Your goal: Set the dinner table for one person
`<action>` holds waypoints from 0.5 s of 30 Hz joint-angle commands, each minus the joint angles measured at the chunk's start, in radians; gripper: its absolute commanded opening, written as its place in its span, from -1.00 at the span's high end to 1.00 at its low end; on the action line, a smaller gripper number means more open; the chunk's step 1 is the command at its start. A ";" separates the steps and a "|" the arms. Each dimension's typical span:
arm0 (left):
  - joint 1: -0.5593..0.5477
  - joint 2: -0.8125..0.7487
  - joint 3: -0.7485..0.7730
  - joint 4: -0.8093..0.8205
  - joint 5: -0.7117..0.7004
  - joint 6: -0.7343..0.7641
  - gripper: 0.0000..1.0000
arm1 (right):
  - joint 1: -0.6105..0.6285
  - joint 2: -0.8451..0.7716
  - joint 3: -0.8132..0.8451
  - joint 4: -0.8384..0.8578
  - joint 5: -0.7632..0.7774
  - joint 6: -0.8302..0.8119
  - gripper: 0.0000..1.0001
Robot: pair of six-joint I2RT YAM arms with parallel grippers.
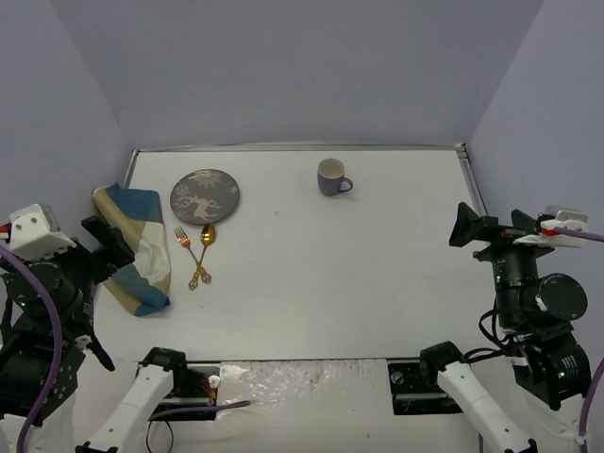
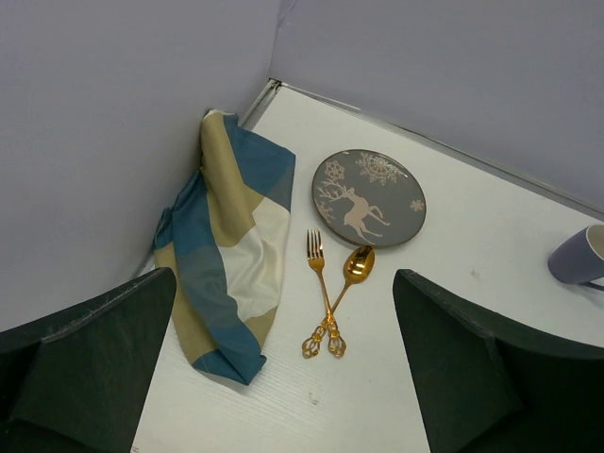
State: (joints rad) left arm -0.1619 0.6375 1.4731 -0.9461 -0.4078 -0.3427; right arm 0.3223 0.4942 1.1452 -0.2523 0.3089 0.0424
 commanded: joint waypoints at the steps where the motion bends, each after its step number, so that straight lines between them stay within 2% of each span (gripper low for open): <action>1: -0.002 0.049 -0.005 0.052 0.009 -0.015 -0.94 | 0.004 0.013 -0.005 0.073 -0.070 0.010 -1.00; 10: -0.002 0.092 -0.029 0.043 0.031 -0.033 -0.94 | 0.004 0.031 -0.034 0.075 -0.144 0.039 -1.00; 15: -0.002 0.187 -0.076 -0.003 0.021 -0.093 -0.94 | 0.004 0.061 -0.079 0.074 -0.206 0.102 -1.00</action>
State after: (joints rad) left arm -0.1619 0.7193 1.4239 -0.9482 -0.3859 -0.3759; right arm 0.3225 0.4980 1.0996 -0.2481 0.1848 0.0834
